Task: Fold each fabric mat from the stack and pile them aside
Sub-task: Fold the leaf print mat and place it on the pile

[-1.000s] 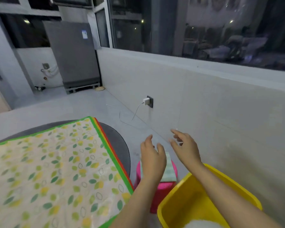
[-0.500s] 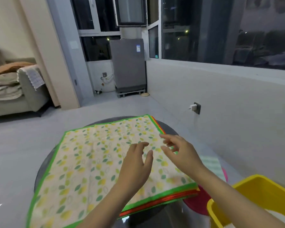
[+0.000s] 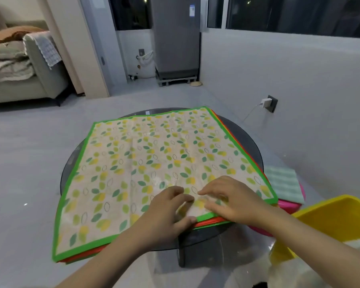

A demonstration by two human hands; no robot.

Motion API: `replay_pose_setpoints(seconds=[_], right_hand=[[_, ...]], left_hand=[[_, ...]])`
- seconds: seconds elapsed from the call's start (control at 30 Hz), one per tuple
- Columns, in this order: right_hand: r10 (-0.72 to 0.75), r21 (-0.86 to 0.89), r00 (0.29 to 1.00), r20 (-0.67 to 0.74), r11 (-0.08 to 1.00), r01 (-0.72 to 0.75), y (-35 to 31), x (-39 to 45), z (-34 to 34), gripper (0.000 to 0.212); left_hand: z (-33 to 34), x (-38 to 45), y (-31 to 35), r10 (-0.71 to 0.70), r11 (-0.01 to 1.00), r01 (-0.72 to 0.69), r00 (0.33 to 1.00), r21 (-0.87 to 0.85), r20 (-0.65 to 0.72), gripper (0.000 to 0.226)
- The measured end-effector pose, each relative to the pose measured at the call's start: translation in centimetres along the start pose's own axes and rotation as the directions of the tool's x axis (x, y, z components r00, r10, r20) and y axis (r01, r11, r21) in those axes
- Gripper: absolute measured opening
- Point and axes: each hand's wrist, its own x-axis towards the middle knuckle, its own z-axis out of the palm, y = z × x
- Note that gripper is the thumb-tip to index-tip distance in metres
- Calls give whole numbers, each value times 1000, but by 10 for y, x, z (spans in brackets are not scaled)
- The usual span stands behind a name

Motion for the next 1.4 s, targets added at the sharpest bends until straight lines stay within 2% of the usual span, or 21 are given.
replay_pose_setpoints(seconds=[0.23, 0.33, 0.47, 0.63, 0.7, 0.83, 0.93, 1.07, 1.17, 1.23, 1.4], right_hand=[[-51, 13, 992, 113, 999, 50, 2, -6, -2, 48], [-49, 43, 993, 109, 998, 45, 1, -7, -3, 37], [-19, 63, 999, 39, 998, 17, -5, -7, -6, 13], [78, -19, 996, -33, 997, -79, -19, -3, -9, 14], [84, -77, 988, -131, 992, -95, -27, 0, -13, 16], [11, -189, 943, -331, 979, -78, -46, 10, -31, 19], [-127, -336, 890, -439, 941, -32, -59, 15, -52, 17], [-132, -400, 894, -428, 915, -56, -67, 19, -73, 16], [-101, -378, 883, -457, 921, -90, -64, 38, -80, 17], [-72, -345, 901, -428, 934, -90, -57, 59, -78, 13], [13, -288, 917, -399, 947, -139, -24, 103, -54, 15]], left_hand=[[0, -9, -4, 56, 995, -58, 998, -76, -28, 42], [-2, -11, -1, 38, 993, -41, 999, -108, -37, 36], [-11, -10, 5, -4, 995, -1, 999, -99, -45, 26], [-36, -13, 9, -134, 989, 136, 990, 57, -37, 26], [-48, -14, 10, -214, 970, 220, 974, 101, -73, 26], [-76, -17, 16, -238, 944, 273, 951, 182, -196, 23], [-104, -24, 27, -218, 945, 263, 949, 194, -226, 19], [-133, -25, 37, -208, 953, 245, 957, 178, -203, 18], [-140, -8, 33, -184, 930, 271, 929, 249, -322, 17], [-139, 10, 21, -184, 921, 298, 901, 251, -394, 19], [-116, 57, -22, -124, 926, 268, 880, 264, -458, 19]])
